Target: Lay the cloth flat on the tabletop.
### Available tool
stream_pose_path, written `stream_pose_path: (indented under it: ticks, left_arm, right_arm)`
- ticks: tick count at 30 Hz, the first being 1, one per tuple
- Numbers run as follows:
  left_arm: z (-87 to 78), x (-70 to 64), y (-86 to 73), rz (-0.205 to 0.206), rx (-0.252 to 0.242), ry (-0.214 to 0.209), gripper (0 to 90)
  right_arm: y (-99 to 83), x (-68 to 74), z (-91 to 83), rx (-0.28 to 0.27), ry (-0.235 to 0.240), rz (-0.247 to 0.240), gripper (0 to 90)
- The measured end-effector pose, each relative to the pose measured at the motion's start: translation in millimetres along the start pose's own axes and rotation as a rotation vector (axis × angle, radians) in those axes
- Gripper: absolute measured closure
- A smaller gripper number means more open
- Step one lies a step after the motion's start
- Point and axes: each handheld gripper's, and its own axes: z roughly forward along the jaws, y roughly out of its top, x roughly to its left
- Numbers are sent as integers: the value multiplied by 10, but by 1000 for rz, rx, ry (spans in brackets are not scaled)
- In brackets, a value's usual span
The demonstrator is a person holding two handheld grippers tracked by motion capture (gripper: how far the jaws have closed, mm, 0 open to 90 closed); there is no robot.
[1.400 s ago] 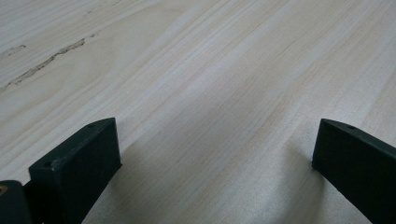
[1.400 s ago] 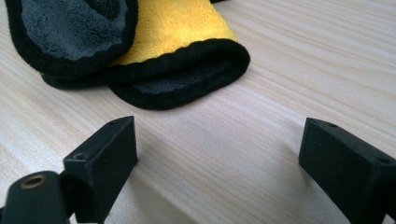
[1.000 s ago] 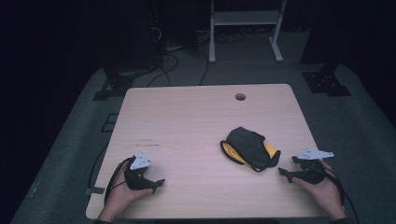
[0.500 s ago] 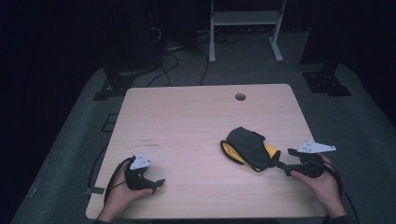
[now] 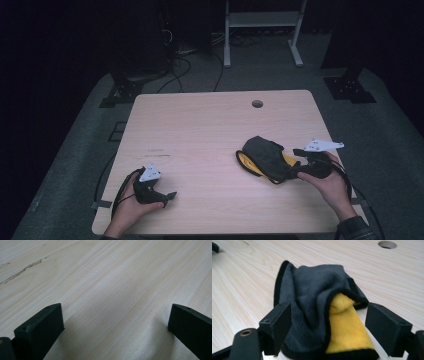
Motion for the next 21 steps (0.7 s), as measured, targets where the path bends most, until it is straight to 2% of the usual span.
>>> stream_pose_path:
  ticks: [7,14,21]
  left_arm:
    - [0,0,0,0,0,0,0]
    - [0,-1,-1,0,0,0,0]
    - [2,-1,-2,-1,-3,1,0]
  right_arm:
    - [88,11,166,18,6,-3,158]
    - [67,-29,398,64,33,-18,127]
    - [34,-61,571,85,55,-24,111]
